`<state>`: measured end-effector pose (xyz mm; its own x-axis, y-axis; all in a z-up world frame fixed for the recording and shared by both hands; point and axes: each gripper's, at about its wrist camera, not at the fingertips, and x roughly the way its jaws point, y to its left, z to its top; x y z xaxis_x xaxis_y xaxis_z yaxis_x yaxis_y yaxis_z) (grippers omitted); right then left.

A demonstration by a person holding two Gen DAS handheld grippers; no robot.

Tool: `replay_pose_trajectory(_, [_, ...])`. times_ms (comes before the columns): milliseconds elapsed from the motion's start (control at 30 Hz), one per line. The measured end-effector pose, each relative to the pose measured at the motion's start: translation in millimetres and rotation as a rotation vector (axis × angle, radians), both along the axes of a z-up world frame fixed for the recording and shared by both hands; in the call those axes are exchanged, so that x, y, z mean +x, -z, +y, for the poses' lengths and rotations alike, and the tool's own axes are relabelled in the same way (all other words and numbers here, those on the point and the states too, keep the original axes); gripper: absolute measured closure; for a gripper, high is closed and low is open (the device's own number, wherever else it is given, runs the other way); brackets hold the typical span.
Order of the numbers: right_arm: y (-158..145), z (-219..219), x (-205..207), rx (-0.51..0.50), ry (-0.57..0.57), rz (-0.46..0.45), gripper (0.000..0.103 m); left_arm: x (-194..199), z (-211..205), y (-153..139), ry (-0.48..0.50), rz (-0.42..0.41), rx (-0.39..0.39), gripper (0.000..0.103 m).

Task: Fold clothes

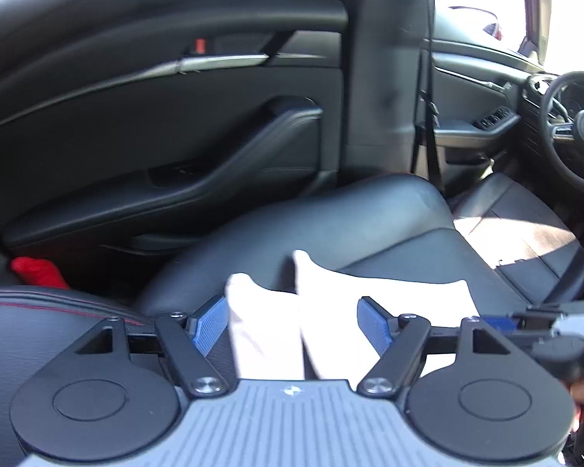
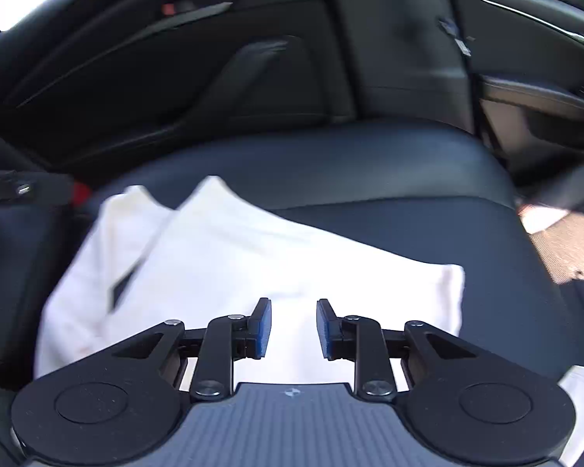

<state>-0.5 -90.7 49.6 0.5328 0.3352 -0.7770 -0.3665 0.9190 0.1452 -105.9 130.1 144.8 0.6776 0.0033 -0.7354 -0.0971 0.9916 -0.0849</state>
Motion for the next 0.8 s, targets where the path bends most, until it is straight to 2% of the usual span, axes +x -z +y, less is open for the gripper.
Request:
replay_pose_trajectory(67, [13,-31,23,-0.026,0.091,0.044,0.075,10,-6,7,0.006,0.018,-0.009,0.036])
replay_pose_trajectory(133, [24,-53,40,-0.037,0.156,0.070,0.074,27,-15,19,0.010,0.044,-0.004,0.037])
replay_pose_trajectory(200, [35,-66,54,-0.036,0.202,0.088,0.071,41,-23,30,0.009,0.061,0.034,0.039])
replay_pose_trajectory(267, [46,-75,66,0.006,0.231,0.115,0.068,53,-31,39,0.006,0.073,0.095,0.039])
replay_pose_trajectory(333, [55,-76,75,0.028,0.242,0.139,0.067,62,-37,46,0.002,0.083,0.133,0.039])
replay_pose_trajectory(600, [73,-58,92,-0.019,0.185,0.170,0.067,89,-45,72,-0.054,0.139,0.244,0.038])
replay_pose_trajectory(633, [73,-56,93,-0.018,0.181,0.166,0.068,91,-45,75,-0.063,0.142,0.258,0.038])
replay_pose_trajectory(700, [74,-56,93,-0.002,0.174,0.167,0.078,94,-45,78,-0.080,0.154,0.272,0.038])
replay_pose_trajectory(733, [74,-57,92,0.006,0.173,0.168,0.087,96,-44,80,-0.086,0.161,0.272,0.038])
replay_pose_trajectory(800, [73,-57,91,0.004,0.168,0.158,0.094,100,-43,84,-0.085,0.174,0.264,0.040])
